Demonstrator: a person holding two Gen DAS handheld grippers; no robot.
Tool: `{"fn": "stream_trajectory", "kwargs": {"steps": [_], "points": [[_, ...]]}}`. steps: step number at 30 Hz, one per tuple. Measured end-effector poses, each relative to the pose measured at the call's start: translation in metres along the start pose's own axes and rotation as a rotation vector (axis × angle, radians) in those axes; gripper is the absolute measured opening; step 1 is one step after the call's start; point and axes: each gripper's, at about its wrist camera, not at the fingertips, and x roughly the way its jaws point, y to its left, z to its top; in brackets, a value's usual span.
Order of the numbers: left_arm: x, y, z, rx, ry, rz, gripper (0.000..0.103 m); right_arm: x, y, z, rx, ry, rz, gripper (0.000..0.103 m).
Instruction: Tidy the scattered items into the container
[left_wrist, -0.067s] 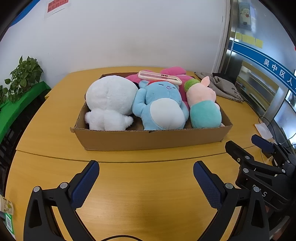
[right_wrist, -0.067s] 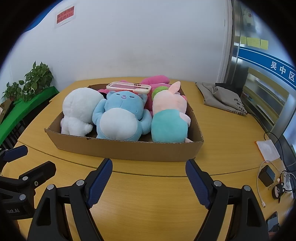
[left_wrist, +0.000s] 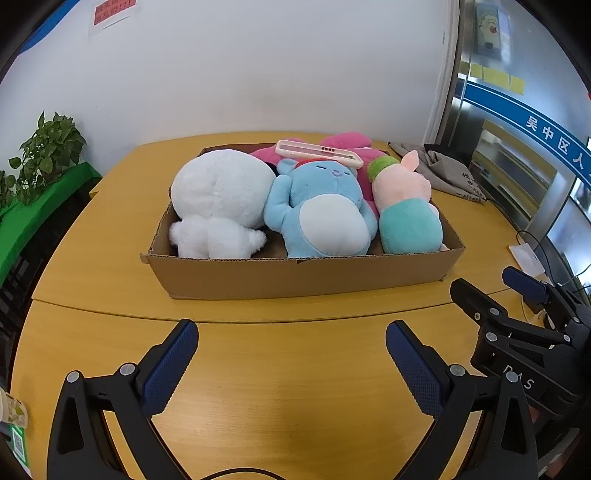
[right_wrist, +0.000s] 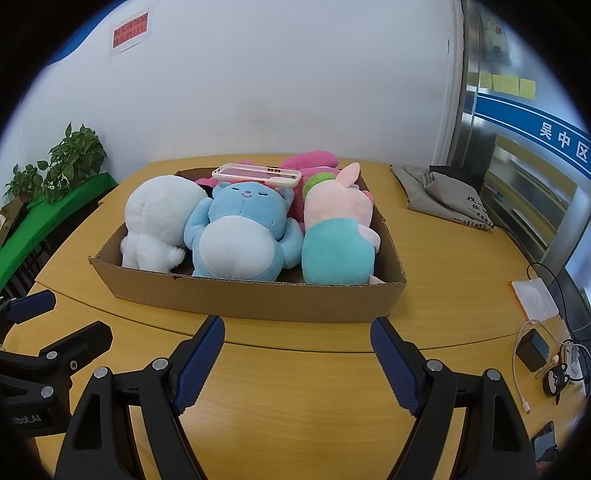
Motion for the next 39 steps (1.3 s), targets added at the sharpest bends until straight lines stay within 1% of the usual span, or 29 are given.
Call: {"fn": "stream_trajectory", "kwargs": {"steps": [3,4,5,10,13,27,30,33,37,39], "points": [[0.003,0.000,0.003,0.000,-0.001,-0.004,0.103,-0.001,0.004,-0.001,-0.006,0.003,-0.005,0.081],[0.000,-0.004,-0.001,0.008,-0.015,0.007,0.103,-0.001,0.005,-0.001,-0.007,0.003,-0.007,0.081],[-0.002,-0.006,-0.003,0.012,-0.024,0.015,0.103,0.002,0.005,0.002,-0.001,0.025,-0.005,0.081],[0.003,0.001,-0.003,0.004,-0.012,0.013,0.103,0.002,-0.002,-0.001,0.024,0.007,0.019,0.081],[0.006,0.000,-0.002,0.003,-0.005,0.016,0.103,0.002,0.003,-0.001,0.008,0.012,0.007,0.081],[0.007,0.007,-0.006,-0.001,0.001,0.006,0.103,0.000,0.000,-0.003,0.000,0.005,0.014,0.081],[0.007,0.015,-0.011,0.002,0.003,-0.003,0.103,0.001,-0.004,-0.004,0.010,0.009,0.021,0.081],[0.009,0.032,-0.021,0.010,0.009,-0.004,0.103,-0.001,-0.012,-0.008,0.011,0.002,0.035,0.081],[0.012,0.060,-0.040,0.013,0.014,-0.013,0.103,0.000,-0.034,-0.015,0.046,0.004,0.071,0.081],[0.015,0.073,-0.049,0.019,0.026,-0.014,0.103,-0.001,-0.046,-0.020,0.041,-0.012,0.088,0.081]]}}
